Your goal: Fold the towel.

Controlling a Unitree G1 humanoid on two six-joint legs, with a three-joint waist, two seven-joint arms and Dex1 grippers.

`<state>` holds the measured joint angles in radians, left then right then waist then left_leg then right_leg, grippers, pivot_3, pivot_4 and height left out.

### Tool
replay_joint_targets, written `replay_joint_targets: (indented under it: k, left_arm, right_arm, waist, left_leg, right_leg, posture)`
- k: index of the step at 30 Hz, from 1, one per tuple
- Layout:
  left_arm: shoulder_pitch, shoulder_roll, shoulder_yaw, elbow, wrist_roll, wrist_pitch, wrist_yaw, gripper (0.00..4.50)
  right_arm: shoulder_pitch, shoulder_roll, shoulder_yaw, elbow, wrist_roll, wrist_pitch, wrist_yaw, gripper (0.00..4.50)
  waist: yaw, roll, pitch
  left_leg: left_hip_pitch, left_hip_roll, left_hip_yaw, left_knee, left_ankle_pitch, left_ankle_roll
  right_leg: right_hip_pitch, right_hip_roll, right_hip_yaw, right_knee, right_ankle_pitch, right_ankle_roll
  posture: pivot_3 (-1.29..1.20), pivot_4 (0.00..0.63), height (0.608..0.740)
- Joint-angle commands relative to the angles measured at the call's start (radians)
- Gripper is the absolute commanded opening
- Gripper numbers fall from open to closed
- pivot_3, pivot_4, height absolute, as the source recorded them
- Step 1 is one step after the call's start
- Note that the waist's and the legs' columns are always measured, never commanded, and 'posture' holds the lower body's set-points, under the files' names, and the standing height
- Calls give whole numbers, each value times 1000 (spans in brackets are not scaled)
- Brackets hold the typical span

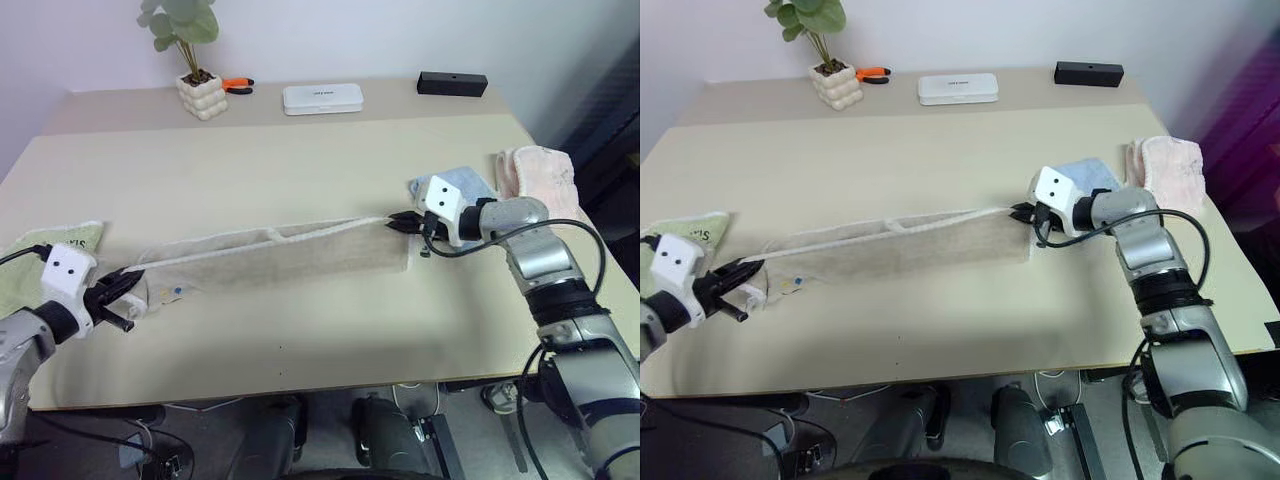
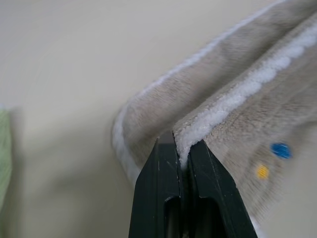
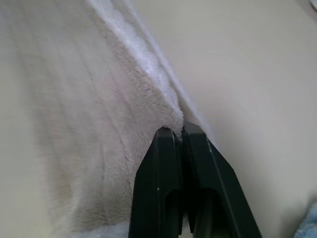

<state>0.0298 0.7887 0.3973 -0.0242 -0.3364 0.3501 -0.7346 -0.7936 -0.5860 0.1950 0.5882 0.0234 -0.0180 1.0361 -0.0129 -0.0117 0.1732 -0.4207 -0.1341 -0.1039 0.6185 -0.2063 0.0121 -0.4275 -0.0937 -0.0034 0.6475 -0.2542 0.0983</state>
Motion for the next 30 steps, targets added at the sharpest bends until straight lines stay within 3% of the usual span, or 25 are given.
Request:
replay_joint_targets:
  k: [1, 13, 17, 18, 21, 25, 30]
  left_arm:
    - [-53, 4, -30, 81, 43, -71, -2, 0]
    - [-137, -11, -53, 190, 31, -91, -21, 0]
    - [-154, -14, -50, 216, 34, -94, -16, 1301]
    - [-156, -15, -47, 219, 36, -97, -11, 1856]
    - [-171, -28, 2, 242, 26, -98, 51, 3299]
    - [-160, -52, 59, 215, -20, -76, 82, 3362]
    - [-130, -80, 111, 176, -13, -98, 169, 3362]
  right_arm:
    - [-55, 24, -14, 89, -29, -69, -49, 56]
    - [-96, 68, -29, 162, -40, -83, -112, 56]
    - [-85, 70, -37, 129, -29, -43, -116, 0]
    - [-83, 69, -40, 123, -29, -38, -118, 622]
    - [-63, 49, -52, 77, -32, -12, -129, 1828]
    - [-23, 22, -71, -11, -26, 30, -142, 3925]
    - [63, -23, -137, -186, 5, 164, -176, 3925]
  waist:
    - [-1, 0, 0]
    - [-5, 0, 0]
    - [-4, 0, 0]
    - [-4, 0, 0]
    - [-4, 0, 0]
    - [-3, 0, 0]
    - [-1, 0, 0]
  left_leg:
    - [0, 0, 0, 0, 0, 0]
    - [0, 0, 0, 0, 0, 0]
    - [0, 0, 0, 0, 0, 0]
    - [0, 0, 0, 0, 0, 0]
    - [0, 0, 0, 0, 0, 0]
    - [0, 0, 0, 0, 0, 0]
    - [0, 0, 0, 0, 0, 0]
  right_leg:
    - [0, 0, 0, 1, 0, 0]
    - [-1, 1, 0, 2, 0, 0]
    - [-1, 1, 0, 2, 0, 0]
    - [-1, 1, 0, 2, 0, 0]
    - [-1, 1, 0, 2, 0, 0]
    - [-1, 1, 0, 2, 0, 0]
    - [-1, 1, 0, 2, 0, 0]
  posture:
    - [0, 150, 736]
    - [0, 150, 736]
    - [0, 150, 736]
    - [0, 150, 736]
    - [0, 150, 736]
    - [0, 150, 736]
    - [0, 150, 736]
